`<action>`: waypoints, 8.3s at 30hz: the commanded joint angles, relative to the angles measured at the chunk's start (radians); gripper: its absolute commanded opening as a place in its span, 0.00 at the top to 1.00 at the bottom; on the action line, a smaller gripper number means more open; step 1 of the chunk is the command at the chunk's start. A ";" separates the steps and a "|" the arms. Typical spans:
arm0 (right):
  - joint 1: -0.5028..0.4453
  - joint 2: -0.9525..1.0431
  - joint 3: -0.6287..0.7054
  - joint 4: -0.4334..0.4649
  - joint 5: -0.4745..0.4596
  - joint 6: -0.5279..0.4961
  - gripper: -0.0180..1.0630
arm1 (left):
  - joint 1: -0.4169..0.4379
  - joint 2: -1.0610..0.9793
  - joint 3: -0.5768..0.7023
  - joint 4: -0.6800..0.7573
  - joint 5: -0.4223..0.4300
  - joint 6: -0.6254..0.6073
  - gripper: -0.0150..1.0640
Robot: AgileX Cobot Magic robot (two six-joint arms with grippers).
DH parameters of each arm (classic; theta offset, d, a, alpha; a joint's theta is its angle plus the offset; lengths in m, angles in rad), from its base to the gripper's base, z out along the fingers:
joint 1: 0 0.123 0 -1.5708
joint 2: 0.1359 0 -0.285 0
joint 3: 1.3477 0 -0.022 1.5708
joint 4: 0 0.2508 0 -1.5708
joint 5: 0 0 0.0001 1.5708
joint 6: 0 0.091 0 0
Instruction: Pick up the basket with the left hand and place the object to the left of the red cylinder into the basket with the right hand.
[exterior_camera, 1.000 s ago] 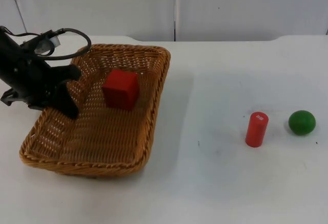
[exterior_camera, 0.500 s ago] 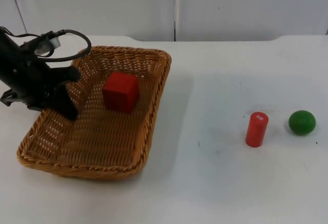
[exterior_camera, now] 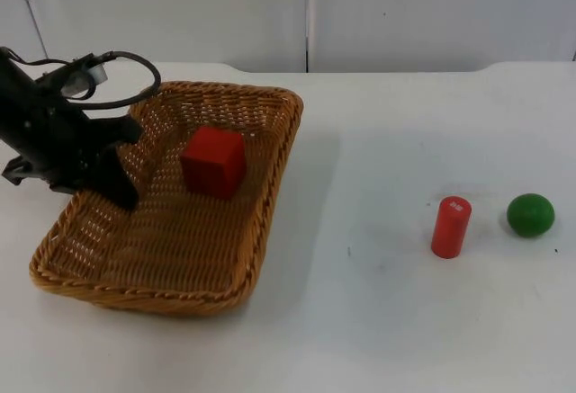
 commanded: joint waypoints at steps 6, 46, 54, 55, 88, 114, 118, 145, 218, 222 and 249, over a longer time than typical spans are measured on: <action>-0.003 -0.005 0.005 -0.004 -0.009 -0.001 0.35 | 0.000 -0.002 -0.005 -0.028 -0.033 0.024 0.99; -0.003 -0.005 0.005 -0.006 -0.018 -0.001 0.35 | -0.003 -0.310 0.073 0.020 0.372 -0.163 0.21; -0.003 -0.005 0.005 -0.006 -0.014 -0.001 0.35 | -0.003 -0.466 0.201 0.035 0.325 -0.173 0.21; -0.003 -0.005 0.005 -0.006 -0.014 -0.001 0.35 | -0.003 -0.479 0.212 0.037 0.319 -0.175 0.21; -0.003 -0.005 0.167 -0.006 -0.195 0.055 0.35 | -0.008 -1.435 0.593 0.063 0.125 -0.190 0.21; -0.003 -0.005 0.378 -0.003 -0.414 0.103 0.35 | -0.072 -1.905 0.609 0.532 0.165 -0.564 0.21; -0.003 -0.005 0.389 -0.003 -0.428 0.103 0.35 | -0.072 -1.940 0.680 0.532 0.162 -0.582 0.21; -0.003 -0.249 0.449 -0.032 -0.412 0.101 0.35 | -0.072 -2.218 0.854 0.681 0.261 -0.694 0.21; -0.003 -0.954 0.585 -0.321 0.325 0.474 0.35 | -0.072 -2.218 0.859 0.673 0.252 -0.692 0.01; -0.003 -0.954 0.585 -0.321 0.325 0.474 0.35 | -0.072 -2.218 0.859 0.673 0.252 -0.692 0.01; -0.003 -0.954 0.585 -0.321 0.325 0.470 0.01 | -0.072 -2.218 0.859 0.671 0.252 -0.692 0.01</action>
